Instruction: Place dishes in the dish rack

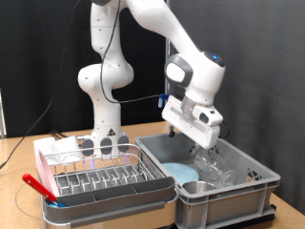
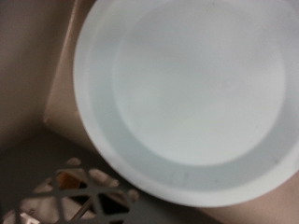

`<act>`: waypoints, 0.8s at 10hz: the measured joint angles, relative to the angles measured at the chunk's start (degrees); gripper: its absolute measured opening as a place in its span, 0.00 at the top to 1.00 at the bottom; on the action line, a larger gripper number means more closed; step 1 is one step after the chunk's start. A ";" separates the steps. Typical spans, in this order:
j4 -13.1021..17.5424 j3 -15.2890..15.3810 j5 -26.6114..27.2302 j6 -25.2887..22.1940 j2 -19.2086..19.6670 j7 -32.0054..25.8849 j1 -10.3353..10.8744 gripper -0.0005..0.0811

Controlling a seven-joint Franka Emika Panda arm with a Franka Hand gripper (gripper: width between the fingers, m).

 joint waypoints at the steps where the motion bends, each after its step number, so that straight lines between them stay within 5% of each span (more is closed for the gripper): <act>1: 0.45 0.25 0.00 1.73 2.26 0.14 0.05 0.01; 8: 2.62 2.33 -0.07 9.42 12.40 4.76 0.53 0.01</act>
